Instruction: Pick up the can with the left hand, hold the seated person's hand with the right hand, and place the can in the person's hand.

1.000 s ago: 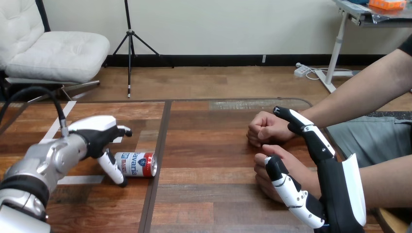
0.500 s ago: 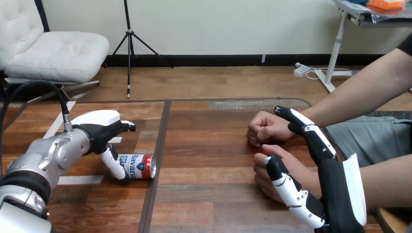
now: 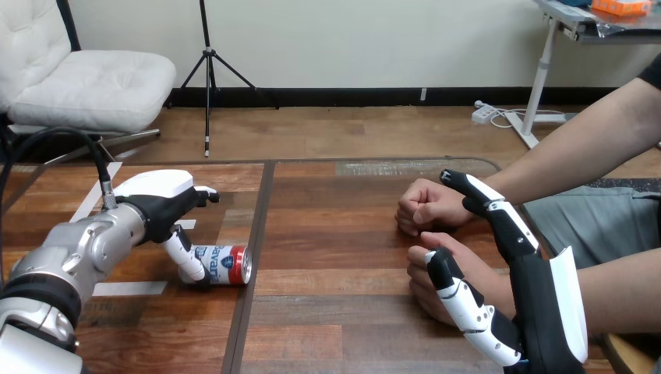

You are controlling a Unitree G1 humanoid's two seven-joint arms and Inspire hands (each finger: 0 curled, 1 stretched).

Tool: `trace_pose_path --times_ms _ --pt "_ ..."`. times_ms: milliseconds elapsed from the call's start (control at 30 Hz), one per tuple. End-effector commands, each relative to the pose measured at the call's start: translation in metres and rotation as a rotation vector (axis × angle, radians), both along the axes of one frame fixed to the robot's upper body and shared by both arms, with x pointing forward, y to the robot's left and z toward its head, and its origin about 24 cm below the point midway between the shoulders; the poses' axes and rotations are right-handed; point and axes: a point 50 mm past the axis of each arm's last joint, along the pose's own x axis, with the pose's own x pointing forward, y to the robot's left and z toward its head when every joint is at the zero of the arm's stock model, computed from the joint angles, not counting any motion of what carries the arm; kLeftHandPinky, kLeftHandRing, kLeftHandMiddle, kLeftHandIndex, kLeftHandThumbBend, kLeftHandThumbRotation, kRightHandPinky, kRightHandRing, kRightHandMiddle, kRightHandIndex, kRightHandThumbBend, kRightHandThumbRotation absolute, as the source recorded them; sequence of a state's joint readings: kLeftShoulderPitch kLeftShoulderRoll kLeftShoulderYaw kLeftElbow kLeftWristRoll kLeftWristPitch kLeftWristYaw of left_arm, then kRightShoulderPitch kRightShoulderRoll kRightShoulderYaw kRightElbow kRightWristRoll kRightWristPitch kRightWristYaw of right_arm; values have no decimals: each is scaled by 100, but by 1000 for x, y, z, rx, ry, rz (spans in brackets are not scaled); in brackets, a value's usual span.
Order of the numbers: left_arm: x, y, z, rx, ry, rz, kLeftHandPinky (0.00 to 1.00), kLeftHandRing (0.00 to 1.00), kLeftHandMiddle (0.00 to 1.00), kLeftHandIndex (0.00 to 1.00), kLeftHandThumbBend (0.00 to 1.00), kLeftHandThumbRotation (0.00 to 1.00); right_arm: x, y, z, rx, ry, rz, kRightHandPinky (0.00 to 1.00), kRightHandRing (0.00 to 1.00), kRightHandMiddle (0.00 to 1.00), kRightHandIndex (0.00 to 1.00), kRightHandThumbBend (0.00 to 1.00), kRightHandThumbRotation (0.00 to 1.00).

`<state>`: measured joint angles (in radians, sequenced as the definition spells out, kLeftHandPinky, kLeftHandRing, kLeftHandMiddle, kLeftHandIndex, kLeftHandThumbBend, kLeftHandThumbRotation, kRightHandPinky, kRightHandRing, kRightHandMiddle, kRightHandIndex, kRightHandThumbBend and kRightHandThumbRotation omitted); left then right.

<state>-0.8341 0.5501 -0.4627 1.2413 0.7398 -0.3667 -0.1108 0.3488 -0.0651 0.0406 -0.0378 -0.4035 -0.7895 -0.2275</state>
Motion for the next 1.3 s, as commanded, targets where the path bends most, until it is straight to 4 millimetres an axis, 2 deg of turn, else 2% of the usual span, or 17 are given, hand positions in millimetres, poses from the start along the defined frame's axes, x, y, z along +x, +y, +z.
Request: trace_pose_path --times_ms 0,500,967,1267 --pt "11 -7 24 -8 -110 -49 72 86 89 90 91 22 9 4 17 11 -95 12 85 87 84 82 55 70" --pt "8 -17 16 2 -123 -114 72 83 85 85 91 22 10 2 17 1 -103 11 84 87 85 82 55 69" --pt "6 -32 -2 146 -58 -176 59 70 75 74 85 6 10 0 18 -7 -102 12 86 88 85 83 54 71" --pt "3 -41 -15 238 5 -210 55 66 72 73 82 3 9 0 19 -13 -105 13 86 87 85 83 54 72"
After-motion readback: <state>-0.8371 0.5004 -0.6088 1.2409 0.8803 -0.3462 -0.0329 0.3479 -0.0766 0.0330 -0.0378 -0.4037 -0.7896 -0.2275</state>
